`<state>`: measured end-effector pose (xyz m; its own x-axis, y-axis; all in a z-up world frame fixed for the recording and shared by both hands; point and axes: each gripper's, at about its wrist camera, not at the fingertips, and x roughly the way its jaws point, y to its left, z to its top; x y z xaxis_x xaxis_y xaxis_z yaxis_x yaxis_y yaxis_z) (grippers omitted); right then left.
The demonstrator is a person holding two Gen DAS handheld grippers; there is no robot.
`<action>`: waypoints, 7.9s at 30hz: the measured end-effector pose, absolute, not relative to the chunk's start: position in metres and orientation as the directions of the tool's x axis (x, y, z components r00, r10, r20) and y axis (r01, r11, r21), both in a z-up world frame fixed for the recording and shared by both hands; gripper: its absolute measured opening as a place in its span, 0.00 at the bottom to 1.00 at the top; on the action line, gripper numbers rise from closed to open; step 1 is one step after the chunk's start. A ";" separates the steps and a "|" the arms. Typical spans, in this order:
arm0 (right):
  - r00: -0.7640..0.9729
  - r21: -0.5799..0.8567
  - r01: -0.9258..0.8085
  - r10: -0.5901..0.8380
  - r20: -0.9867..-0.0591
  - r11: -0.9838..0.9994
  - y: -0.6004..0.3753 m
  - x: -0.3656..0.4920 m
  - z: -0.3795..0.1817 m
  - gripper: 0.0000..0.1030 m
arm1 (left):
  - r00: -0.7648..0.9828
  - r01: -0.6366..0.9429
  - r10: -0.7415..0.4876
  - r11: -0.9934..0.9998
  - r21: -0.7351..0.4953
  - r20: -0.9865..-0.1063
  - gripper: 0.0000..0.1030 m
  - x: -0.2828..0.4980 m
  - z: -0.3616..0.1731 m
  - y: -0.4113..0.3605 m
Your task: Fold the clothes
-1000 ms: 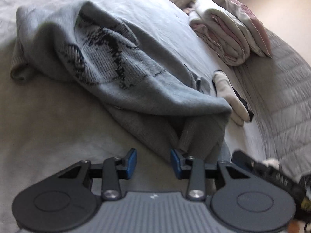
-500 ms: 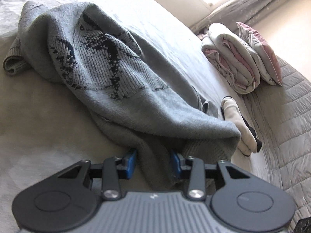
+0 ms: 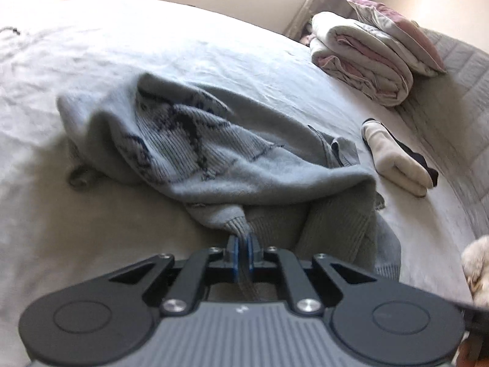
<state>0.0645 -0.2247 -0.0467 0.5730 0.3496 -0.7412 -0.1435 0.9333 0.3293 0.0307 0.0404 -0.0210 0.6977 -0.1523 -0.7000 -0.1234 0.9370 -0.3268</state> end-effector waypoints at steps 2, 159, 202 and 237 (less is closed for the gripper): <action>0.580 0.315 -0.144 0.338 -0.741 0.938 -0.228 0.059 -0.040 0.04 | 0.691 -0.104 -0.149 0.948 -0.301 -0.708 0.05 0.020 -0.010 0.045; 0.584 0.200 -0.392 0.411 -0.700 0.898 -0.127 0.248 -0.038 0.33 | 0.655 -0.019 -0.242 0.942 -0.336 -0.716 0.24 0.119 -0.046 0.223; 0.325 0.252 -0.706 0.619 -0.715 0.662 -0.097 0.210 -0.043 0.35 | 0.665 0.054 -0.193 0.976 -0.211 -0.722 0.14 0.118 -0.053 0.210; 0.880 -0.251 -0.351 0.227 -0.417 0.902 -0.077 0.262 -0.010 0.07 | 0.912 -0.138 0.194 0.975 0.174 -0.361 0.06 0.196 0.018 0.177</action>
<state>0.2617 -0.0766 -0.0102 0.8803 0.2266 -0.4167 -0.3509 0.9023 -0.2507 0.1956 0.1767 0.0183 0.9121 0.1936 -0.3614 -0.1381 0.9751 0.1738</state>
